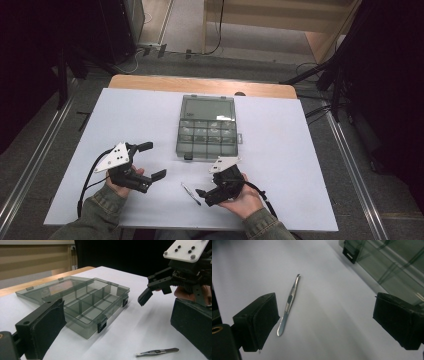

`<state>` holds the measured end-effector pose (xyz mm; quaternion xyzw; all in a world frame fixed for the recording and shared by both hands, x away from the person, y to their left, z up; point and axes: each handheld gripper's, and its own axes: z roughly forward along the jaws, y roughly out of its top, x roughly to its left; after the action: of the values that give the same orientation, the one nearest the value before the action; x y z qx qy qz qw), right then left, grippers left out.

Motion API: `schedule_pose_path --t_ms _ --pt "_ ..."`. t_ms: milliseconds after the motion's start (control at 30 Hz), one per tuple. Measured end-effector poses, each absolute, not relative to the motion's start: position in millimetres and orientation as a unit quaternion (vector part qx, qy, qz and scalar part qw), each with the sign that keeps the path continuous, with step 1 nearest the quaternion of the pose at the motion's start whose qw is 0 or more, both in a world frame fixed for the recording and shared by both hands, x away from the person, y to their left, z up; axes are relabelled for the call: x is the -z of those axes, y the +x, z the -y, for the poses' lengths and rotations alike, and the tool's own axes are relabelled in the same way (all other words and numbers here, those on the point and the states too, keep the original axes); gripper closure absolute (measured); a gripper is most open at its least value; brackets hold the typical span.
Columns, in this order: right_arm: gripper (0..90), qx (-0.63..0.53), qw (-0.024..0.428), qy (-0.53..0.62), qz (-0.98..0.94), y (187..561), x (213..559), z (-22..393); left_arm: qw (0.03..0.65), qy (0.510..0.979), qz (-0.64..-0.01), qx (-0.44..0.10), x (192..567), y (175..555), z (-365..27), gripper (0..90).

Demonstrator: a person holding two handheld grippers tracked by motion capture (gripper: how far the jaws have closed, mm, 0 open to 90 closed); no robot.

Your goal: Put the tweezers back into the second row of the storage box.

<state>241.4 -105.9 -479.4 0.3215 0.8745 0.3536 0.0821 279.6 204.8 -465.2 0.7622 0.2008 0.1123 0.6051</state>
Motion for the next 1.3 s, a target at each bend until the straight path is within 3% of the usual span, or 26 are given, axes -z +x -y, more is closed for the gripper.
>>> schedule_pose_path --t_ms 433,833,1300 --pt "7.7 -0.289 0.023 0.304 -0.908 243.8 482.3 76.8 0.606 0.762 -0.200 -0.114 464.9 279.3 -205.2 0.0" --pt "14.2 -0.263 0.012 0.296 -0.918 246.8 481.5 59.0 0.606 0.761 -0.199 -0.117 464.6 278.4 -205.3 0.0" --pt "33.0 -0.216 0.015 0.292 -0.931 241.6 478.2 38.1 0.605 0.762 -0.199 -0.118 464.6 278.2 -205.1 0.0"
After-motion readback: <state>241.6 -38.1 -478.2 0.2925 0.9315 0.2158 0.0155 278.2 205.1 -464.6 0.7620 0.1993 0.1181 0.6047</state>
